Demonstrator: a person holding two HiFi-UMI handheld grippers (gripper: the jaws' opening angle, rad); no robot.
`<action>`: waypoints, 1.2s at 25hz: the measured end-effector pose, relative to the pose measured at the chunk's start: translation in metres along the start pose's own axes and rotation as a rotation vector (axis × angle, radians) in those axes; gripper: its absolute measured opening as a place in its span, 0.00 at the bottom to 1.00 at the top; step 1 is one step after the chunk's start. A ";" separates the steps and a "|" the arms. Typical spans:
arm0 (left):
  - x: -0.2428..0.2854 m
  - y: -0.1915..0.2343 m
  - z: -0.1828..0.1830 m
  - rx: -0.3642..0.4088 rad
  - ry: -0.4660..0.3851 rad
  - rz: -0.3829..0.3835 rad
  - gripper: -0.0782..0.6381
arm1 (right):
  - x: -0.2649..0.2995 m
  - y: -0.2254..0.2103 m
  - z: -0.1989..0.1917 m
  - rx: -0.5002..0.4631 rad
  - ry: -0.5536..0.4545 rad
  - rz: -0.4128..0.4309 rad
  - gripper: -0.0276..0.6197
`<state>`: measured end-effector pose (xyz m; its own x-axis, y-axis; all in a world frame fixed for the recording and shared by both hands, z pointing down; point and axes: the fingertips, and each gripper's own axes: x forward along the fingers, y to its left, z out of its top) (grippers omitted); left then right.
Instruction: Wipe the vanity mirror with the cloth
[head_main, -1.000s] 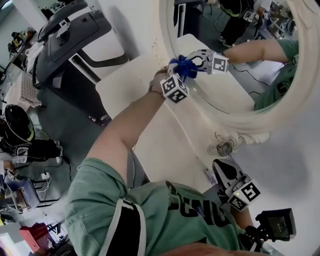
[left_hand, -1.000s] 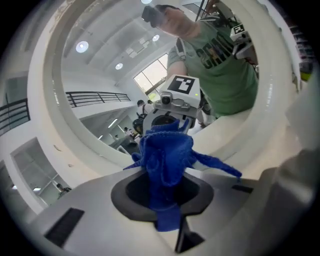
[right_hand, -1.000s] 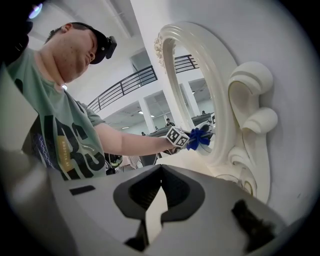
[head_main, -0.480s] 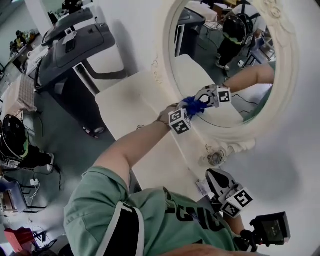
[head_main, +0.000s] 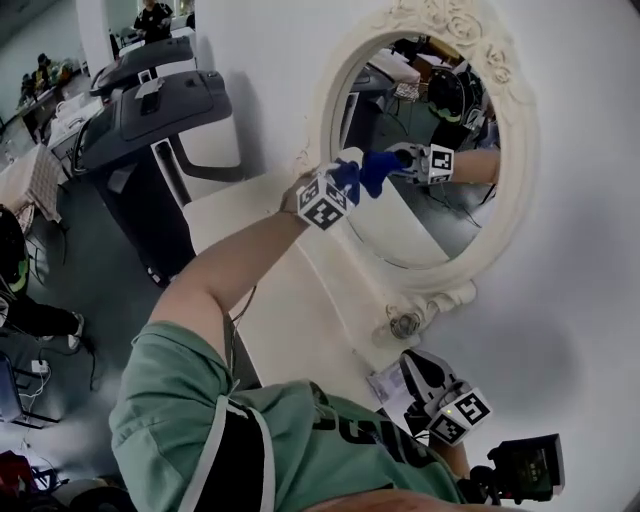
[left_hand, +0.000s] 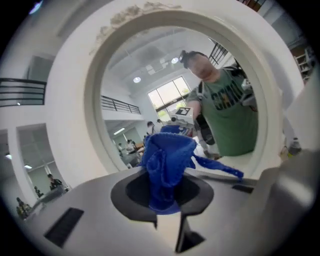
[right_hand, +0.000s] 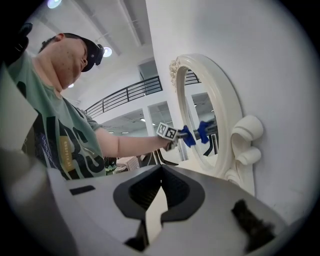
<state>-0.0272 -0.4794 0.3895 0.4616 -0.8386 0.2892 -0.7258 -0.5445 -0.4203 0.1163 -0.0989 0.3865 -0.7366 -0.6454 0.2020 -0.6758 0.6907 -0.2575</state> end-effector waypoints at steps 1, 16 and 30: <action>-0.005 0.034 0.025 -0.004 -0.037 0.060 0.22 | -0.001 -0.002 0.000 -0.003 -0.006 0.001 0.06; -0.001 0.190 0.134 0.258 -0.043 0.369 0.22 | -0.014 -0.014 0.007 0.080 -0.086 -0.039 0.06; 0.041 0.164 0.102 0.334 0.007 0.286 0.22 | -0.001 -0.046 -0.010 0.075 -0.019 -0.054 0.06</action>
<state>-0.0756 -0.6045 0.2450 0.2617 -0.9569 0.1261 -0.6188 -0.2667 -0.7389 0.1472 -0.1268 0.4076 -0.6982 -0.6874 0.1999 -0.7099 0.6288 -0.3172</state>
